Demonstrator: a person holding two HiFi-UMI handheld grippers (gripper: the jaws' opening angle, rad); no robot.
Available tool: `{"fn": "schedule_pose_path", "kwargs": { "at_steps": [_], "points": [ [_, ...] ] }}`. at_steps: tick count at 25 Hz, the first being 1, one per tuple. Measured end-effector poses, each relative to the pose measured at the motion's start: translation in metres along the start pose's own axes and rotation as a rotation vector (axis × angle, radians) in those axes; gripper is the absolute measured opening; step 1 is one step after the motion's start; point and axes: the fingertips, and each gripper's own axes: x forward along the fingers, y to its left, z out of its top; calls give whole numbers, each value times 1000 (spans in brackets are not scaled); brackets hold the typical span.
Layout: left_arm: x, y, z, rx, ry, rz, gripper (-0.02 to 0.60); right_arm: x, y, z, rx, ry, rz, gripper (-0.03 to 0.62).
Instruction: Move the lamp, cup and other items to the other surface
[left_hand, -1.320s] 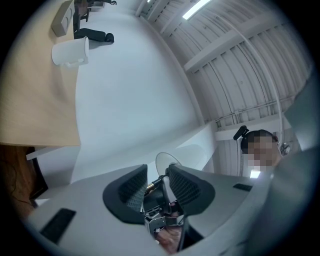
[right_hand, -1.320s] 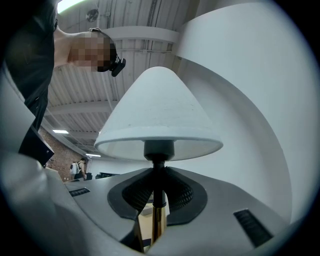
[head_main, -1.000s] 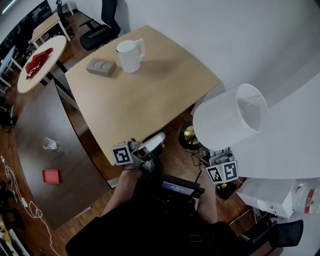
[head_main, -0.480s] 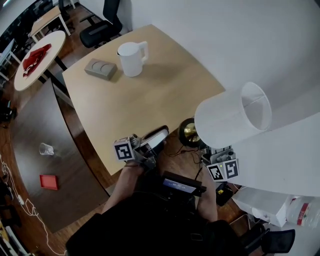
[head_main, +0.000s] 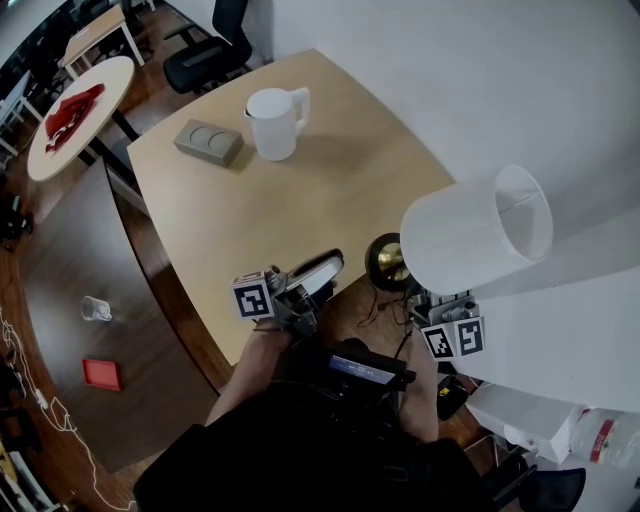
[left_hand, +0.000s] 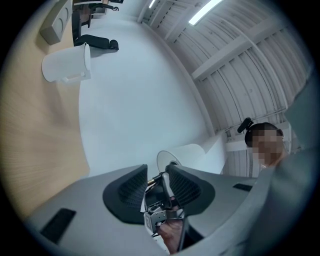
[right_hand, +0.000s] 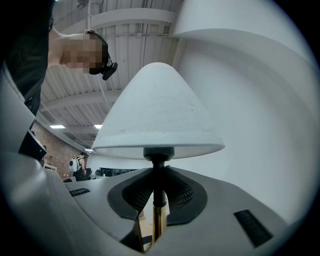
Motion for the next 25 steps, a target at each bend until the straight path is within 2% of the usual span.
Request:
{"fn": "schedule_pose_path", "kwargs": {
  "at_steps": [13,19,25],
  "points": [
    [3,31,45,19,-81,81,138,73,-23,-29,37,32,83,78],
    [36,49,63,58,-147,116,138,109,-62,-37,57,37,159,80],
    [84,76,73,88,-224,152,138,140,-120,-45,73,46,230,80]
  ]
}}
